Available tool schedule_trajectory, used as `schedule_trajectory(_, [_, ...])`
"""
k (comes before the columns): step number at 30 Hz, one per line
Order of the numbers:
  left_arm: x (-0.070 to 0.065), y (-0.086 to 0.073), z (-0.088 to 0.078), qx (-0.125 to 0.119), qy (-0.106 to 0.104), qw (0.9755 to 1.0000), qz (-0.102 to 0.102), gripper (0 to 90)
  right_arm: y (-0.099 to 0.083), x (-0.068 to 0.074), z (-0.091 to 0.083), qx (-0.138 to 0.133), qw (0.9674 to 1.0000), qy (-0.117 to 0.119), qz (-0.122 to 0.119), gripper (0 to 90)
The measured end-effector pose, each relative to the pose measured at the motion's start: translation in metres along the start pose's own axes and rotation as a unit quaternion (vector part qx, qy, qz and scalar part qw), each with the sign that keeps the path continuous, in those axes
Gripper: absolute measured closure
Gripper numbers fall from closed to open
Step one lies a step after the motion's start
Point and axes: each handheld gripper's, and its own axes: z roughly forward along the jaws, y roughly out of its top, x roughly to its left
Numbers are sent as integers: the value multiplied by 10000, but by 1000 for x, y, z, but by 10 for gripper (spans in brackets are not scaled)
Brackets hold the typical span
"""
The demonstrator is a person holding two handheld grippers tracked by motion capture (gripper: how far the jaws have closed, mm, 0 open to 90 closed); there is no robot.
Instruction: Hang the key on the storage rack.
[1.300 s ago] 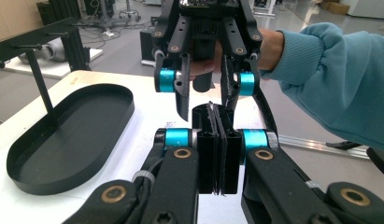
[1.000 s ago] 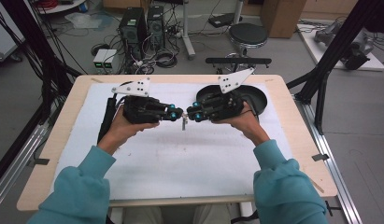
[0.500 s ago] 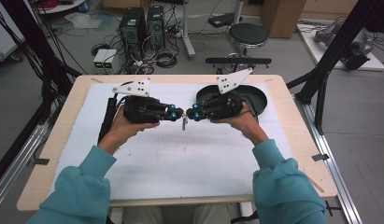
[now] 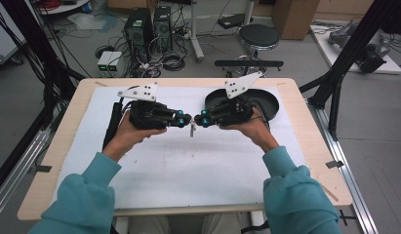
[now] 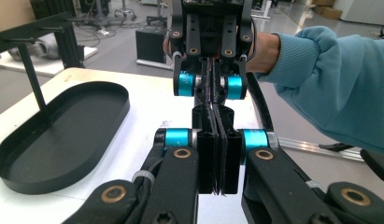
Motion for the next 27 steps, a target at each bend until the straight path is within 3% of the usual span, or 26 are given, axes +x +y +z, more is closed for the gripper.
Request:
schedule_trajectory(5, [1,0,0,12,49,10000,-23,877,0,0,0,20,10000,-61,40,893])
schedule_trajectory(8, [0,-1,1,26,149,9999,-38,832,0,0,-1,44,9997,-81,204,894])
schedule_trajectory(9, [0,-1,1,-106,369,9993,5,753,0,0,-1,74,9997,-56,219,894])
schedule_trajectory(11, [1,-1,0,-176,467,9988,-12,595,0,0,-1,173,9994,-108,266,894])
schedule_trajectory(13, [2,-4,-4,-313,577,9978,47,549,0,1,-3,210,9992,-164,302,894])
schedule_trajectory(14, [0,-8,-9,-314,894,9953,190,455,0,1,-7,188,9990,-219,337,894])
schedule_trajectory(15, [0,-8,-9,-314,894,9953,190,393,0,2,-9,193,9986,-312,375,894])
schedule_trajectory(16, [-2,-16,-16,-329,1108,9928,314,314,-1,1,-12,164,9987,-331,353,894])
schedule_trajectory(20, [-2,-28,-29,-169,1275,9916,120,17,-1,-1,-29,97,9965,-673,496,893])
schedule_trajectory(22, [-5,-37,-41,-174,1758,9841,192,16,0,-1,-33,84,9957,-734,558,893])
schedule_trajectory(24, [-7,-48,-56,-282,1947,9803,185,16,4,-4,-46,61,9931,-1005,596,893])
schedule_trajectory(27, [-14,-66,-76,-343,2209,9744,236,17,7,-6,-55,66,9908,-1176,667,893])
